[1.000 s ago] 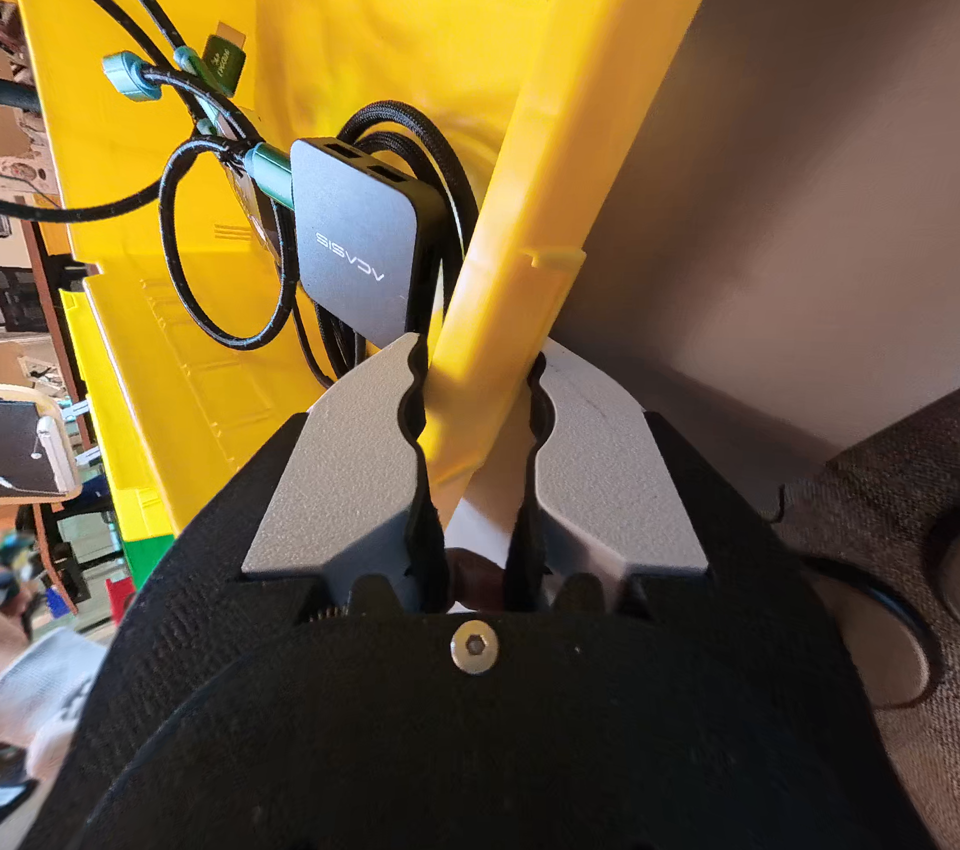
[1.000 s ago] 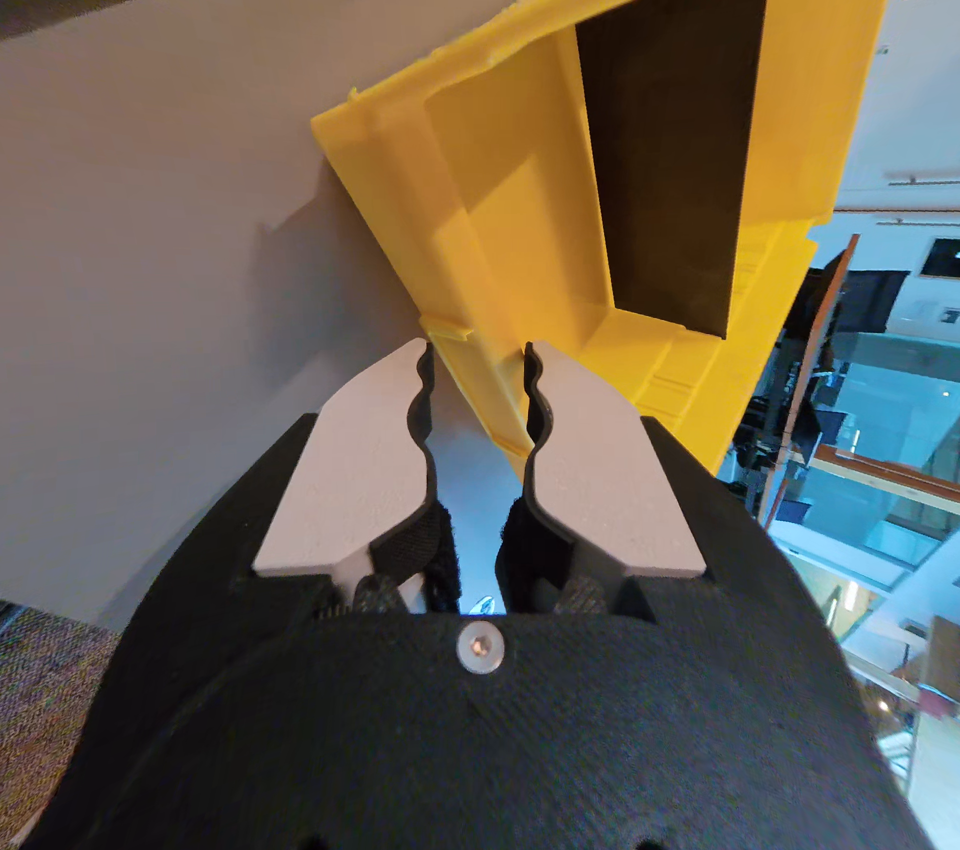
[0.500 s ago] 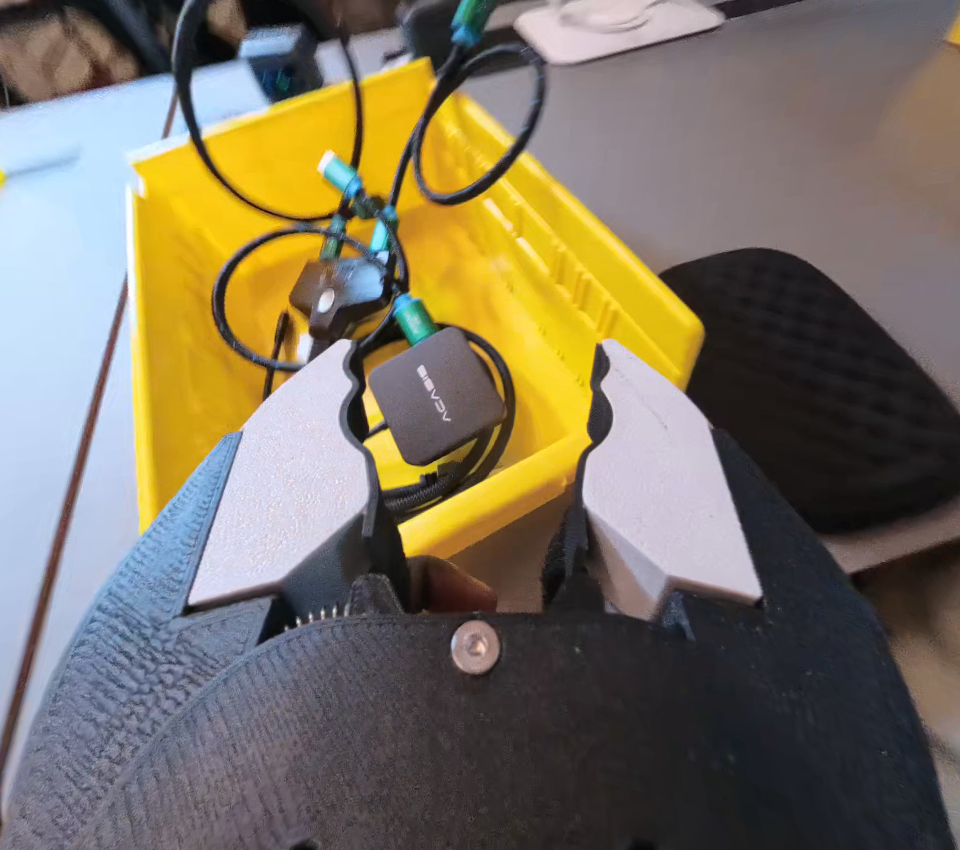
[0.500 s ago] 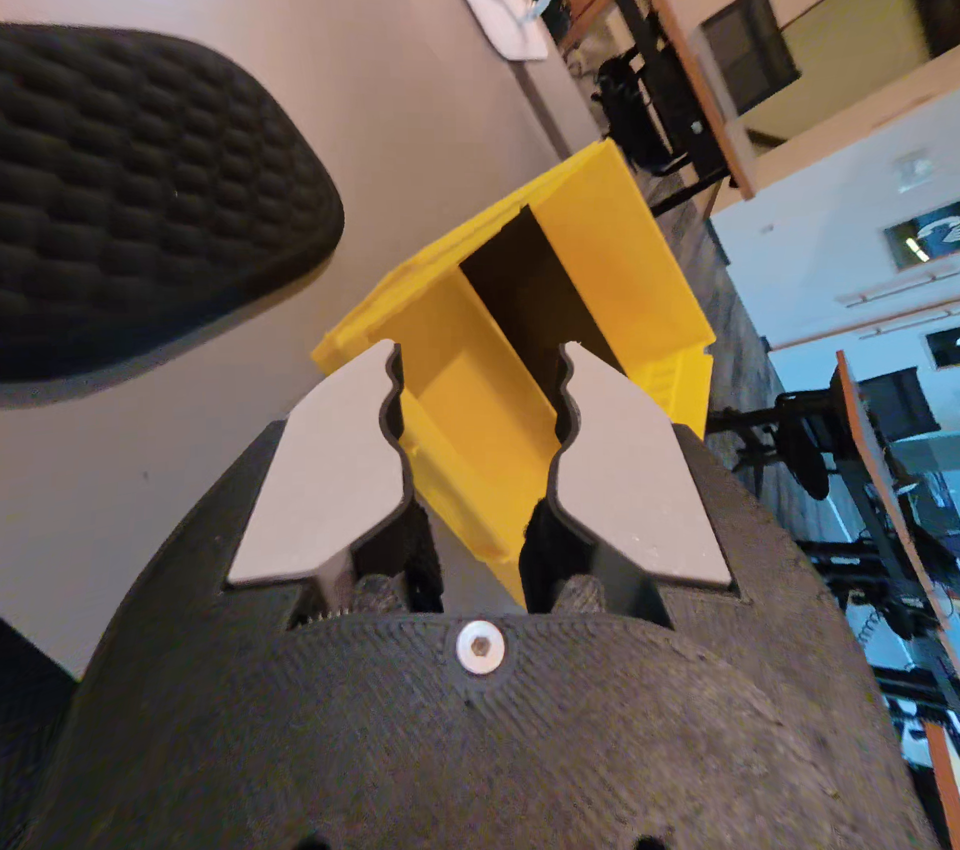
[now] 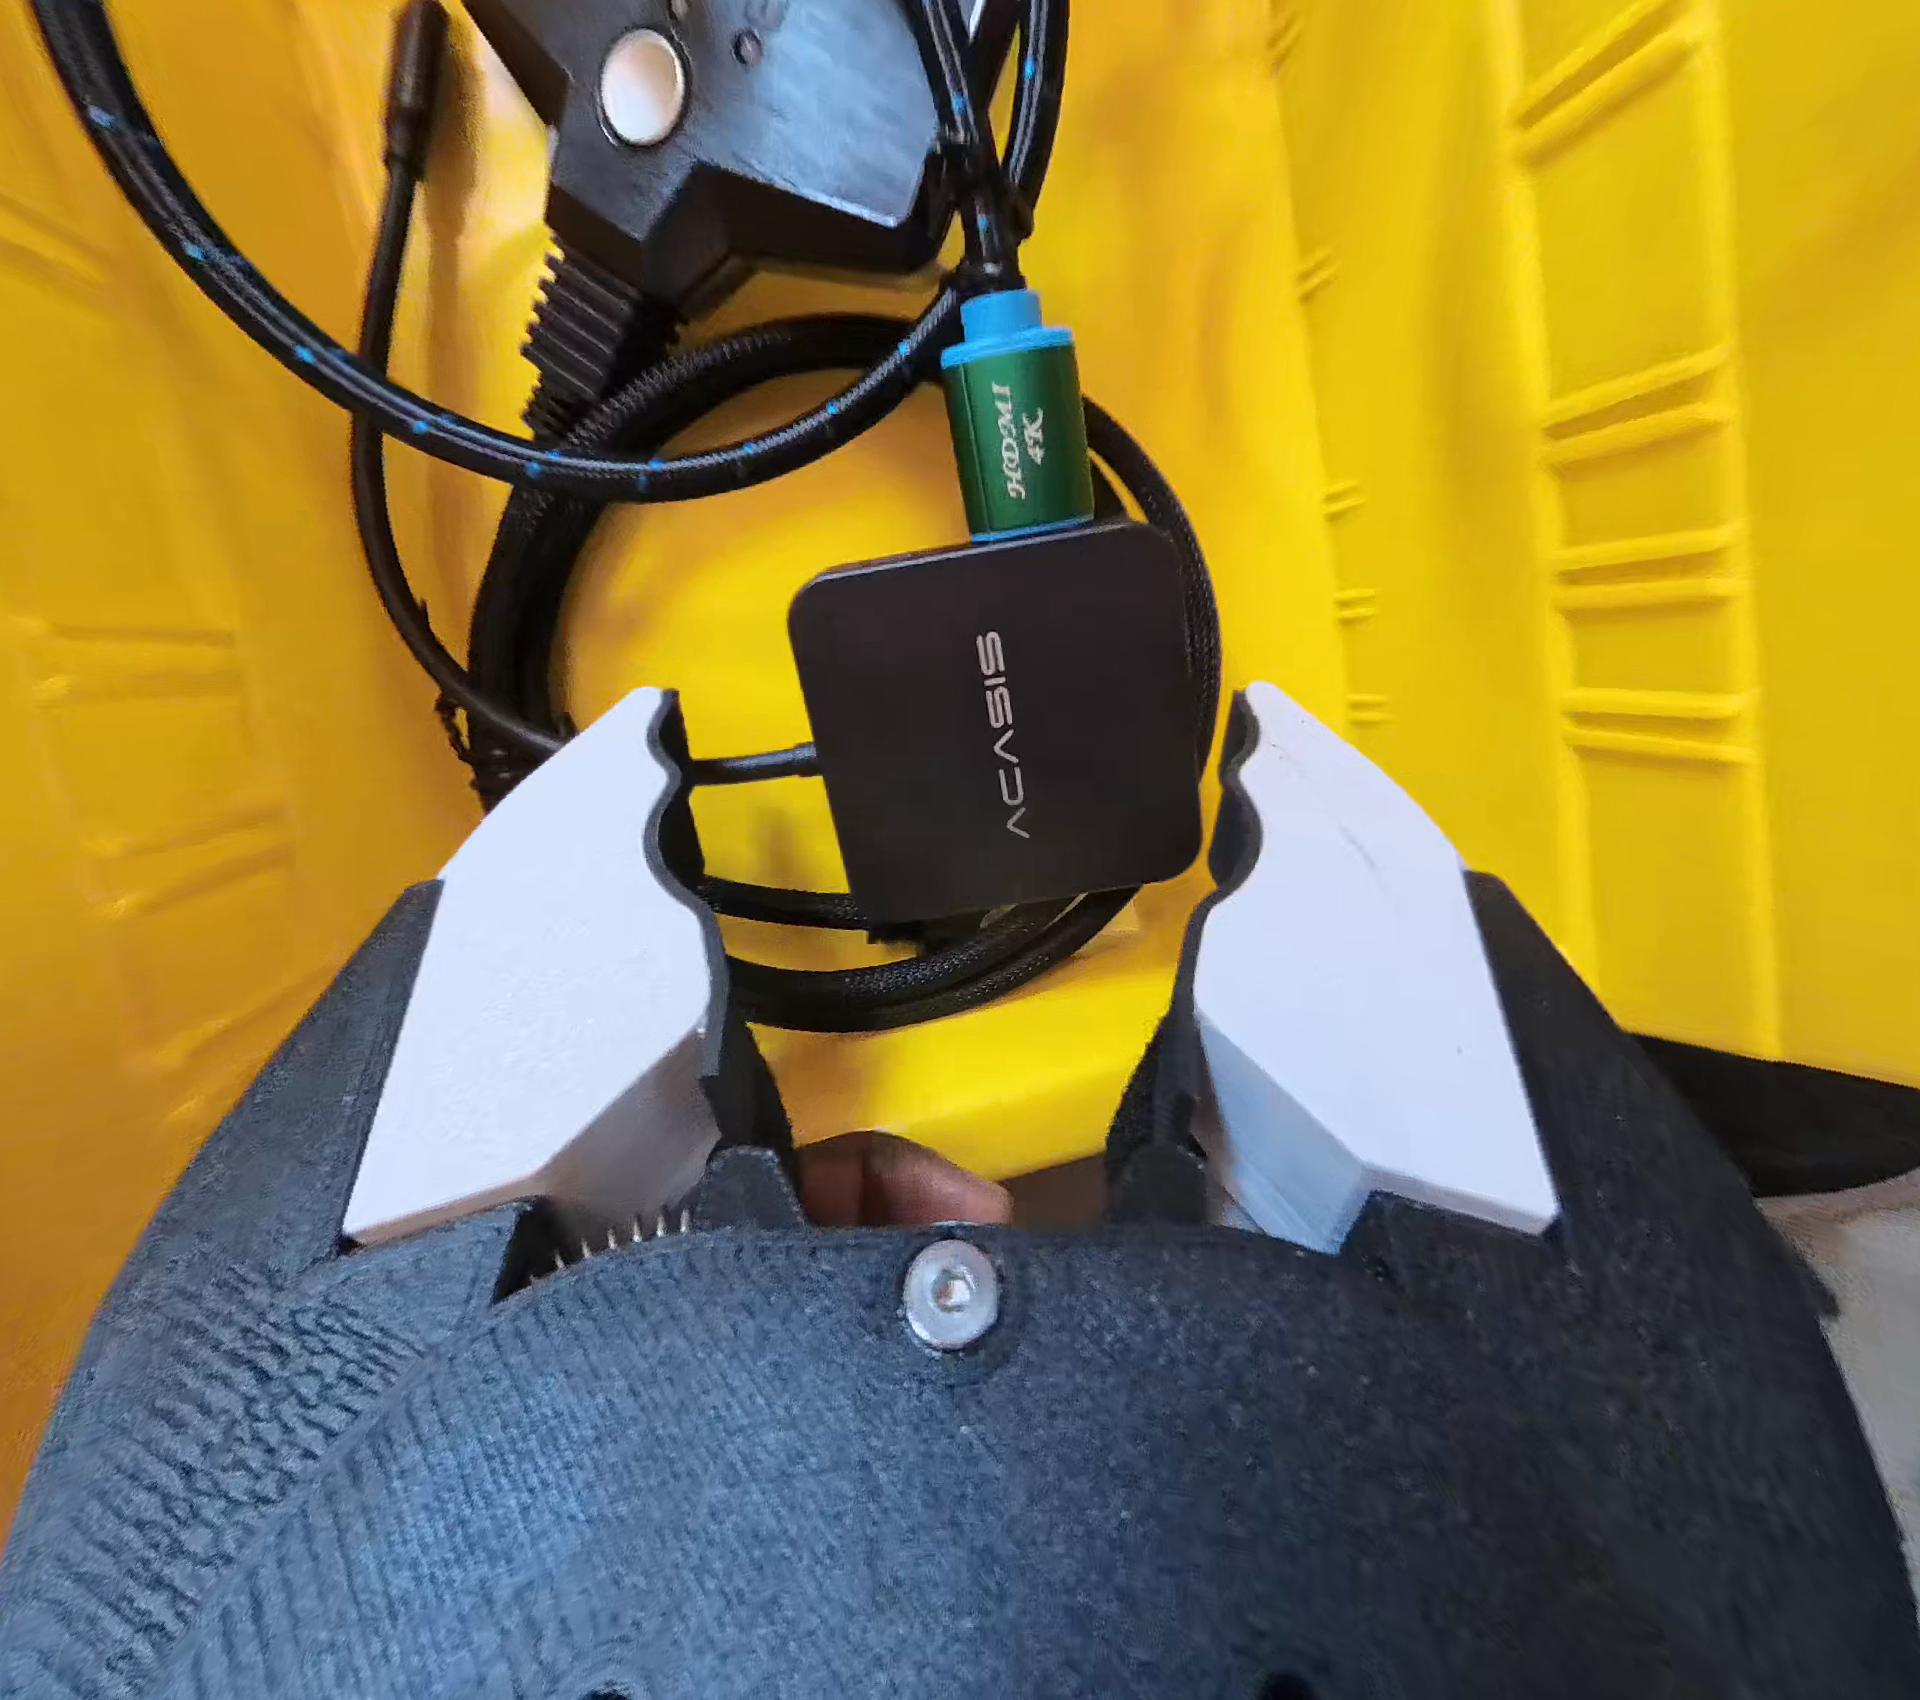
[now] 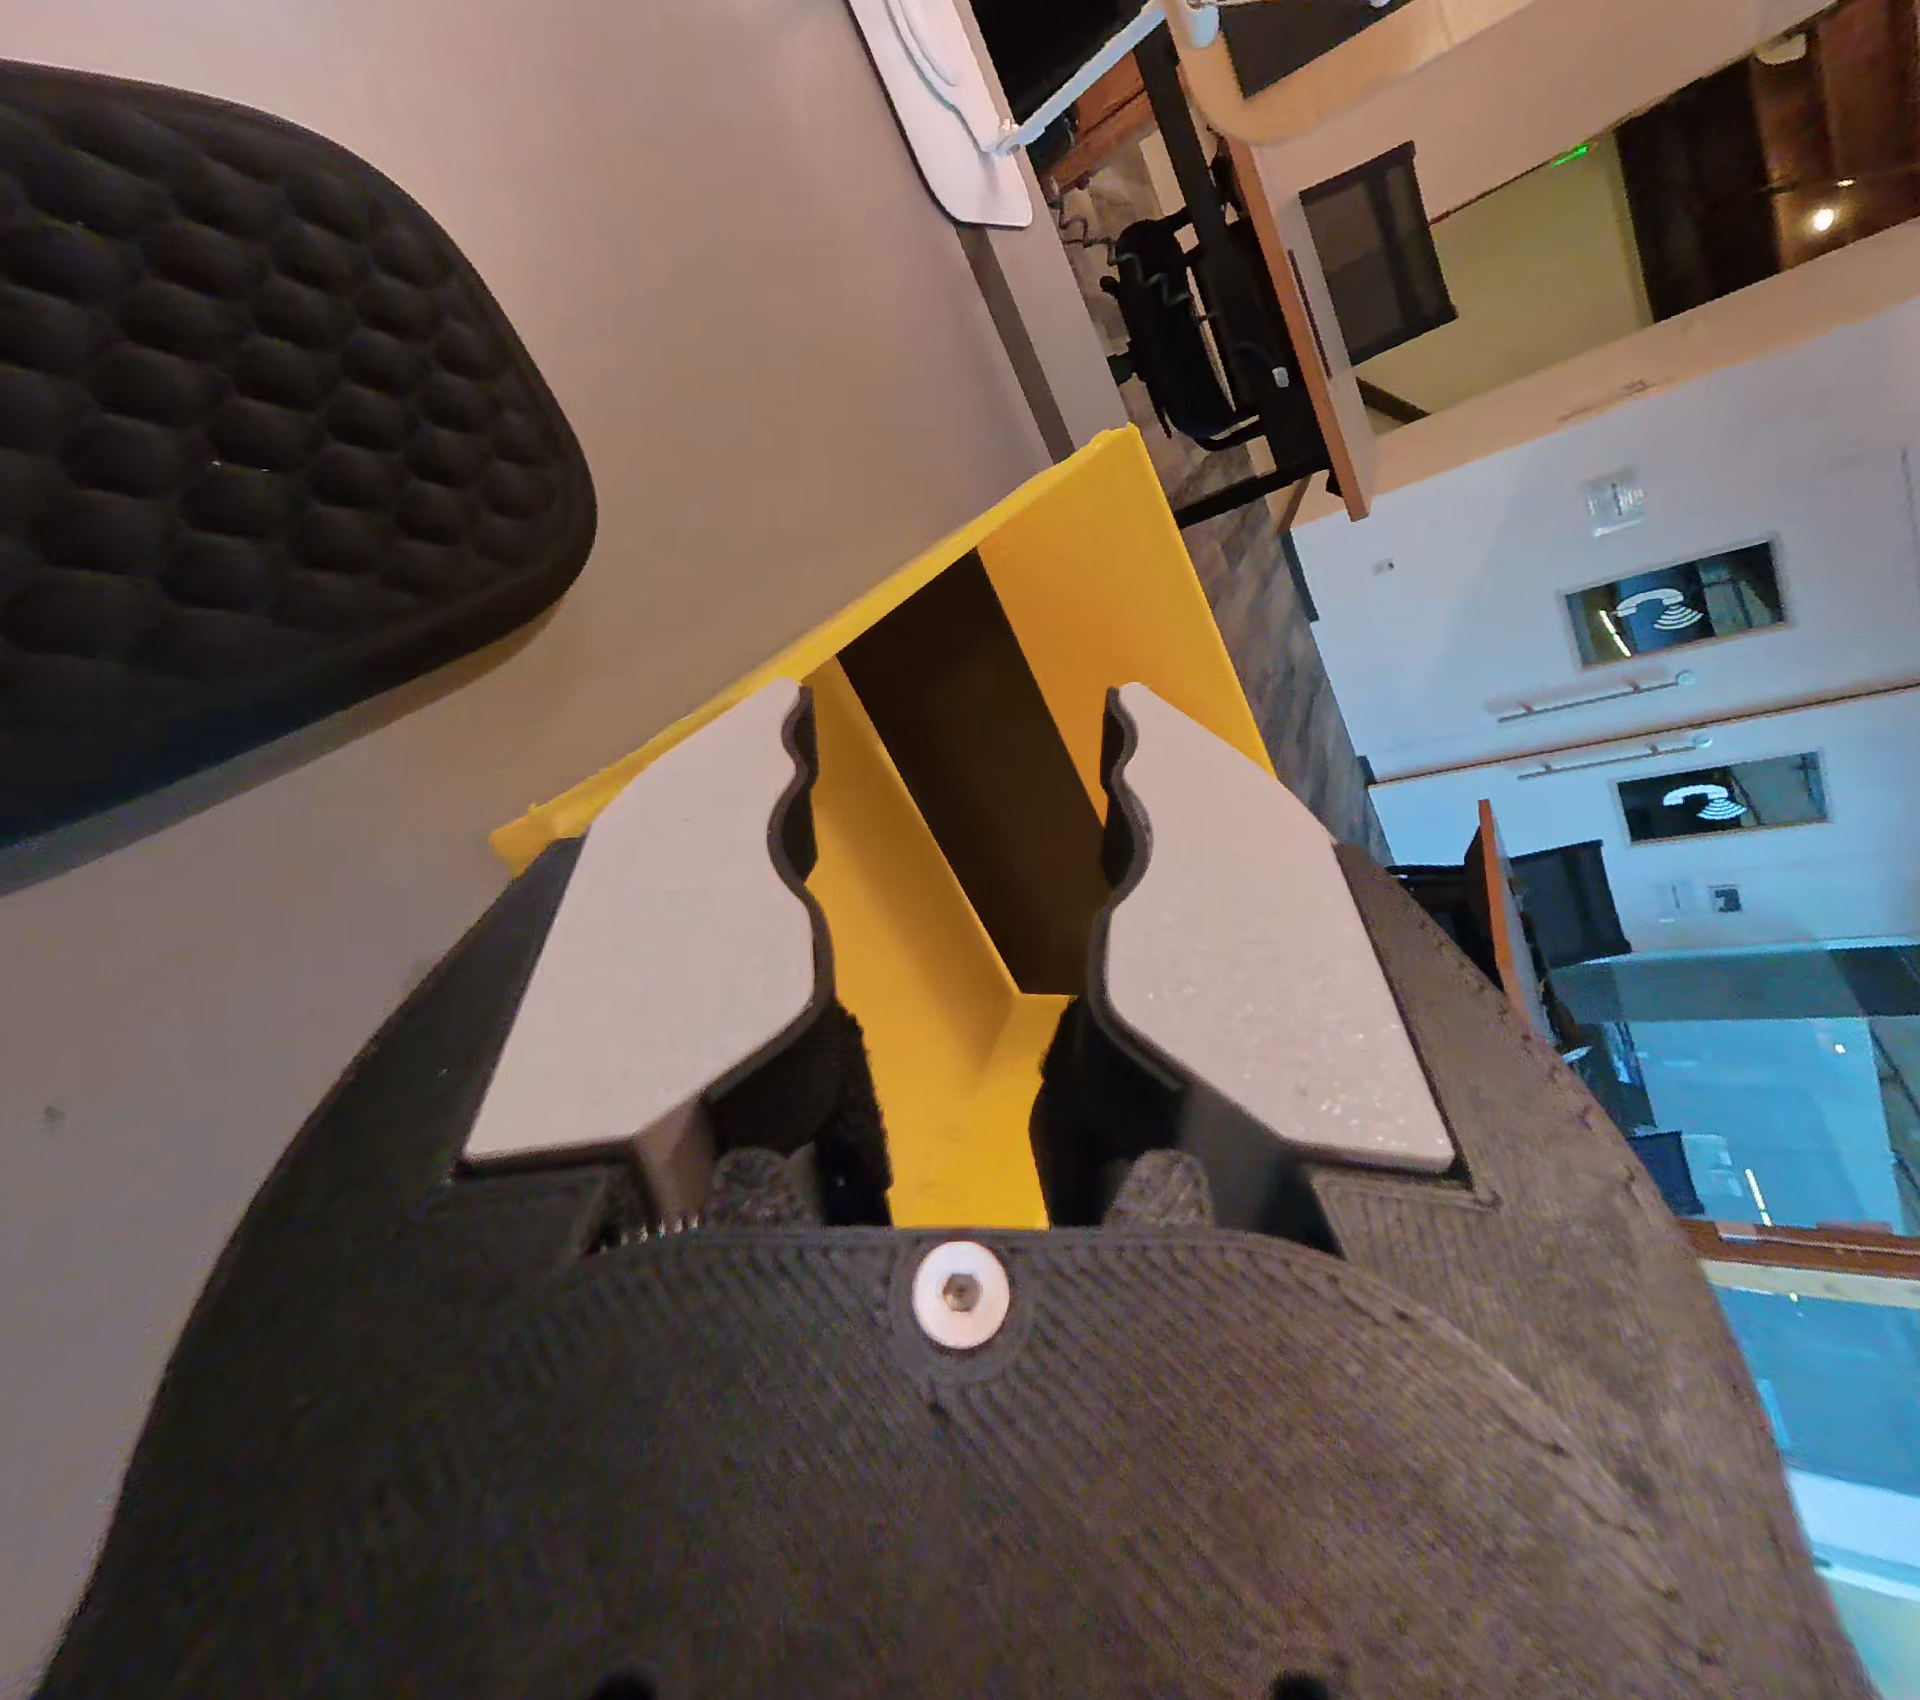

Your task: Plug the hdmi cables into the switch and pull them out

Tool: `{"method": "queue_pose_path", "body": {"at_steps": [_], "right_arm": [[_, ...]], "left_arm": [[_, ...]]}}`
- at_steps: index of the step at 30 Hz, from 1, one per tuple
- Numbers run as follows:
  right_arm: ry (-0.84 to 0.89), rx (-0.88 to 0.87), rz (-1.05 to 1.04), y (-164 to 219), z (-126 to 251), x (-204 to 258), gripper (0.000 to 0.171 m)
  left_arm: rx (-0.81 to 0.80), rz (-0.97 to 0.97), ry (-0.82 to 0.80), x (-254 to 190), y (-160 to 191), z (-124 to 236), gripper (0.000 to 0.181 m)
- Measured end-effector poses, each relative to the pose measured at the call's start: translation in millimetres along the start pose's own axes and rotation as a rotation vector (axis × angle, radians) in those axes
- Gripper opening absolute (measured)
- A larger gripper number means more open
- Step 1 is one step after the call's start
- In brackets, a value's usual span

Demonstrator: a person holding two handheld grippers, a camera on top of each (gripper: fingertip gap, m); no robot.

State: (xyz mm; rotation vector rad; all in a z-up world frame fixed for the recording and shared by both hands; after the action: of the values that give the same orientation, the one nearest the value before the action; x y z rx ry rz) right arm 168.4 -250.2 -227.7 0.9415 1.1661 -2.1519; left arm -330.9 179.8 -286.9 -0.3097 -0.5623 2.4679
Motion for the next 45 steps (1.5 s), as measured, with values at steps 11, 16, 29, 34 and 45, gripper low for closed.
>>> {"method": "queue_pose_path", "body": {"at_steps": [11,16,29,34,45], "right_arm": [[0.003,0.033,0.060,-1,-23,-9,0.050],[0.017,0.004,0.087,-8,-26,-12,0.048],[-0.020,-0.537,-0.214,-83,-45,4,0.041],[-0.076,-0.526,-0.130,-102,-52,18,0.041],[-0.041,-0.451,-0.090,-94,-42,12,0.040]], "left_arm": [[-0.124,-0.120,-0.030,-11,-1,-5,0.075],[-0.455,-0.244,-0.157,-22,-12,32,0.075],[-1.224,-0.504,-0.592,-80,-38,123,0.000],[-0.794,-0.487,-0.482,-62,-36,75,0.026],[-0.316,-0.131,-0.017,-34,-12,11,0.051]]}}
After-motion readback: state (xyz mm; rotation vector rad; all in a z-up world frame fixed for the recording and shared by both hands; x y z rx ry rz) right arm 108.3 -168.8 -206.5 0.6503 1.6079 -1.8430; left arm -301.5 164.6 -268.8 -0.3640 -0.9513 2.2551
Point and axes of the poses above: each gripper's, where its closed fingertips meet, z back along the fingers, y out of its underside, x = y × z across the jaws, the point moved 8 cm from there along z, back along the fingers, and after that the axes turned 3 degrees about -y, right-handed, at the moved point
